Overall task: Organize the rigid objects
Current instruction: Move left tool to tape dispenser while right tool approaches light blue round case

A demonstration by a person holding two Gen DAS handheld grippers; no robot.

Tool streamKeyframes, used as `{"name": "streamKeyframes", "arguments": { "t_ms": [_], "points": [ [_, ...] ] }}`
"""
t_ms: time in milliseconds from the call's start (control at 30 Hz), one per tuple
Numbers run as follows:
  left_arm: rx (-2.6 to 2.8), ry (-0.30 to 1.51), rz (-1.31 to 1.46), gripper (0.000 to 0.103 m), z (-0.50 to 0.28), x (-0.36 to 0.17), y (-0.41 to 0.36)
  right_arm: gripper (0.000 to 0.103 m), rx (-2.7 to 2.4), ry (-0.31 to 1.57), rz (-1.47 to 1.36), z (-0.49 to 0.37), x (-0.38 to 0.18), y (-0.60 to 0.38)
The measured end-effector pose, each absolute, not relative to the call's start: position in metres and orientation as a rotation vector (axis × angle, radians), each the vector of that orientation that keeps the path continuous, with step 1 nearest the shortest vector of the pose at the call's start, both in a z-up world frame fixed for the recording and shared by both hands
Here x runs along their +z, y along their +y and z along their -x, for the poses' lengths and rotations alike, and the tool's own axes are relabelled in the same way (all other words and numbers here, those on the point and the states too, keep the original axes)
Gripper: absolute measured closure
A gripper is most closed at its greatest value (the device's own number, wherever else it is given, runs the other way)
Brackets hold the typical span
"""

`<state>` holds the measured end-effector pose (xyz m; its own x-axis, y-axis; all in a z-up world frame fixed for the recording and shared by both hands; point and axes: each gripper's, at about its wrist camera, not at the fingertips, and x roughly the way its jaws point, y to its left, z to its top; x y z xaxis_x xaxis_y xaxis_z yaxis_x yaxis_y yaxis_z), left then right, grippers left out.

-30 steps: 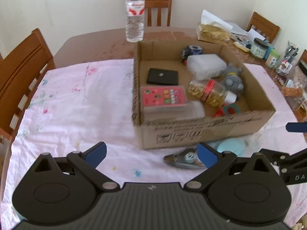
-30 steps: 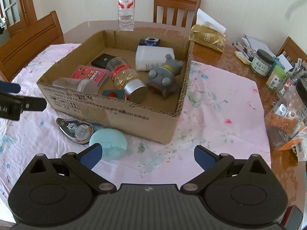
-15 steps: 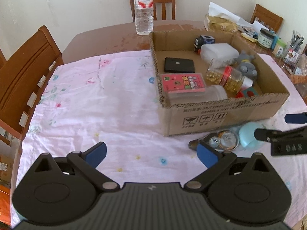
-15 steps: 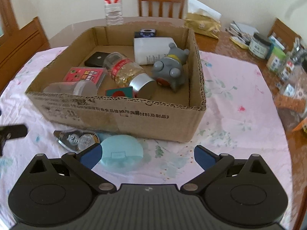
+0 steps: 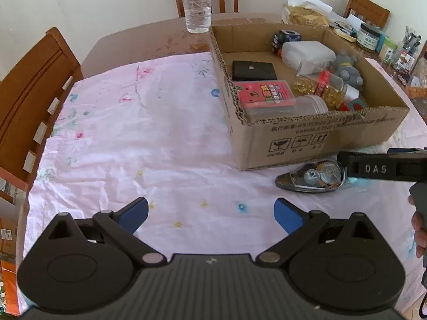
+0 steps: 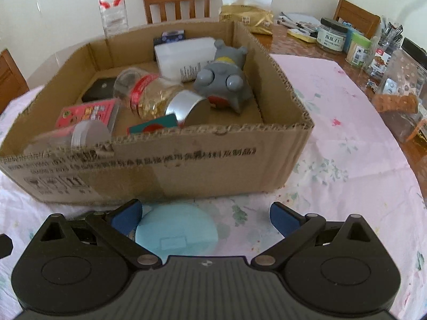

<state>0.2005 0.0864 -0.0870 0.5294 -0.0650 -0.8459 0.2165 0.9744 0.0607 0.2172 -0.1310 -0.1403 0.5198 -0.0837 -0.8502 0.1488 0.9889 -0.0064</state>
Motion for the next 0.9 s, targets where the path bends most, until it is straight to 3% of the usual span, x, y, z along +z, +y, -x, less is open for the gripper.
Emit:
{"name": "streamKeyframes", "arguments": {
  "t_ms": [700, 900],
  "points": [
    [-0.283, 1.078, -0.063, 0.002, -0.206, -0.124, 0.027, 0.000, 0.054, 0.908, 0.056, -0.171, -0.144, -0.167],
    [-0.252, 1.027, -0.062, 0.001, -0.203, -0.128, 0.010, 0.000, 0.121, 0.860, 0.078, -0.157, -0.146, -0.173]
  ]
}}
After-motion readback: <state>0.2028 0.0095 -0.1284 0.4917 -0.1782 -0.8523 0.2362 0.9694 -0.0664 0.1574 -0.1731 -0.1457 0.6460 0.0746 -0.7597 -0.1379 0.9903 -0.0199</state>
